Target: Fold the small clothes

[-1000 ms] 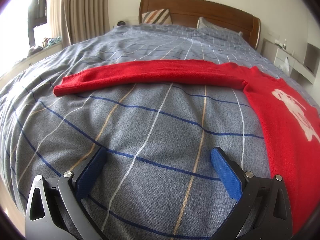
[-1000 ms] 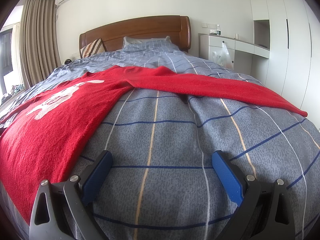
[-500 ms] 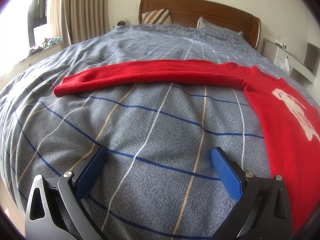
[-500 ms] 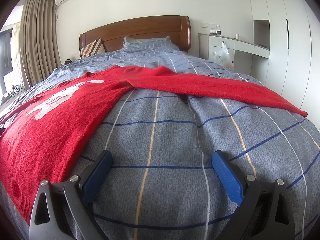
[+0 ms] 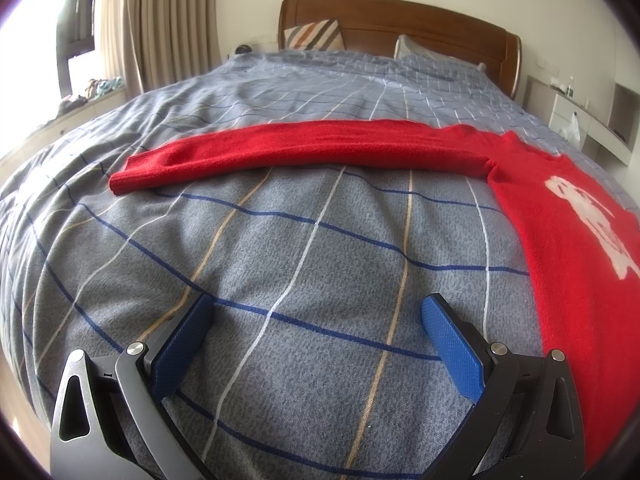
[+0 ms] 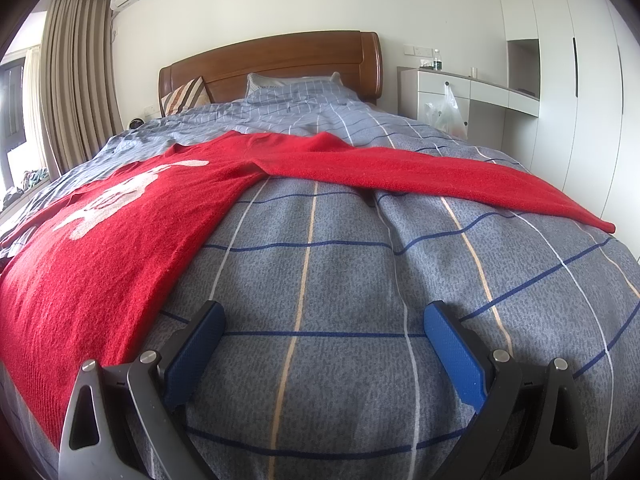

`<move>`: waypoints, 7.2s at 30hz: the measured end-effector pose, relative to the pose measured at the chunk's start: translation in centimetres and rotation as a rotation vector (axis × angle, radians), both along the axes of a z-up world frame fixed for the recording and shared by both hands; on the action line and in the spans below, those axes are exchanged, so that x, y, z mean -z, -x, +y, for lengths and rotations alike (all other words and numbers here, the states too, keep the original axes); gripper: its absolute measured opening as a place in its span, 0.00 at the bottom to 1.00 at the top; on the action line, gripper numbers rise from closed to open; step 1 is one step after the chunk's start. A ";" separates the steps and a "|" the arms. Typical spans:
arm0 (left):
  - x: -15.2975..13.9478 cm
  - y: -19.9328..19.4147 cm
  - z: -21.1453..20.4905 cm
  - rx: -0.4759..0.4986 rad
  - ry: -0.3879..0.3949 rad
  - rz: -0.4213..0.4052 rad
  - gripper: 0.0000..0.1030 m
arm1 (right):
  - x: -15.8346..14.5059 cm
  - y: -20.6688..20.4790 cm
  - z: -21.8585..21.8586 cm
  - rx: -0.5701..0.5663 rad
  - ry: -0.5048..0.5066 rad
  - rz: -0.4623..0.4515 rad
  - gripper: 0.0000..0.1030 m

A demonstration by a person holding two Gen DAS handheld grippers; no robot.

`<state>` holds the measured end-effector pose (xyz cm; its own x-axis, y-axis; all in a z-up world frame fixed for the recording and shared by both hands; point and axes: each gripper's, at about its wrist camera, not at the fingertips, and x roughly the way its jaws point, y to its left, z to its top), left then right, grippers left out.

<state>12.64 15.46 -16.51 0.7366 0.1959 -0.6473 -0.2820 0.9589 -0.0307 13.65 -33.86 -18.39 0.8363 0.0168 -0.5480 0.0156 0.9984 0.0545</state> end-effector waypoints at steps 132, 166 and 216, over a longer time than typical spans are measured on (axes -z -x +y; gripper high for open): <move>-4.6 4.1 -3.4 0.082 0.005 0.054 1.00 | -3.1 -7.4 -8.1 0.081 -0.179 0.085 0.86; -9.5 -13.7 -14.4 0.492 0.306 0.216 0.97 | -2.1 -7.6 -6.9 0.077 -0.119 0.097 0.90; -5.5 -2.9 0.7 0.074 0.142 0.148 0.92 | -2.0 -7.5 -6.7 0.083 -0.086 0.108 0.91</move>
